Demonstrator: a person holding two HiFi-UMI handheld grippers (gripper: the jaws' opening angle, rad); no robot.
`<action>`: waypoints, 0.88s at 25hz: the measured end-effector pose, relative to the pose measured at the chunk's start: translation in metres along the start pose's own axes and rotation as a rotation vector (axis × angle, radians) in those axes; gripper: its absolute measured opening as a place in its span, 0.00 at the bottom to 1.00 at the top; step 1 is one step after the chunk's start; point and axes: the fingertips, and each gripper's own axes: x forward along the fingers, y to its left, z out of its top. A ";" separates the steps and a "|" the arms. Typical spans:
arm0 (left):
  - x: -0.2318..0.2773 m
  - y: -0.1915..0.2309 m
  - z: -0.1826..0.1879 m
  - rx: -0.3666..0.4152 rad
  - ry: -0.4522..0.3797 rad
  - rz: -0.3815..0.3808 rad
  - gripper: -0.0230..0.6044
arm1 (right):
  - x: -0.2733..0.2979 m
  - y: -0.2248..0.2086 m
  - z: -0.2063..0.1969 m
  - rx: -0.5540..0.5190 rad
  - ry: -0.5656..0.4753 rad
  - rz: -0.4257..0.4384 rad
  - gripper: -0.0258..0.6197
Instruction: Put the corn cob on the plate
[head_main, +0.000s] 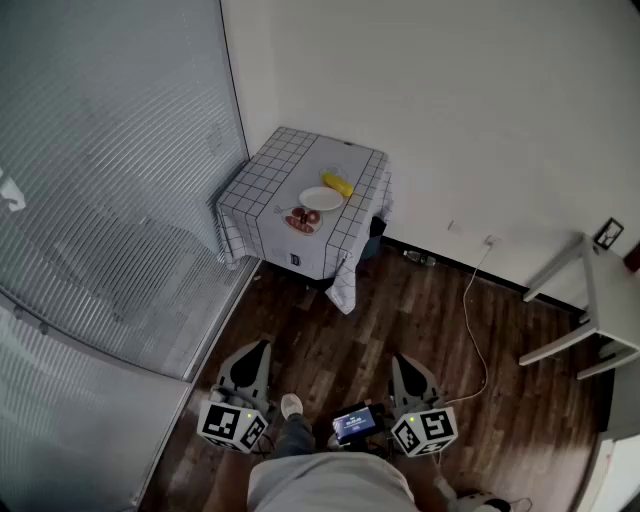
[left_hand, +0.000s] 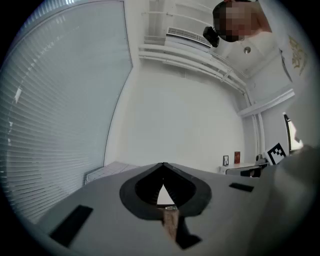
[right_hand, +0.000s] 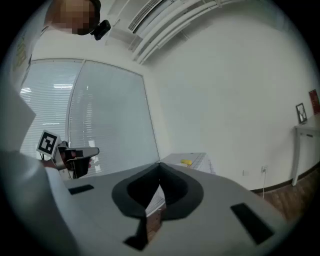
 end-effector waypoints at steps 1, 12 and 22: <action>0.001 0.000 -0.001 0.004 0.000 -0.002 0.05 | 0.001 -0.001 -0.002 -0.007 0.003 0.002 0.05; 0.005 -0.005 -0.006 0.020 0.022 0.016 0.05 | 0.000 -0.007 -0.001 -0.005 -0.014 0.021 0.05; 0.000 0.001 -0.005 0.080 0.037 0.089 0.05 | -0.019 -0.019 0.014 -0.040 -0.068 0.012 0.05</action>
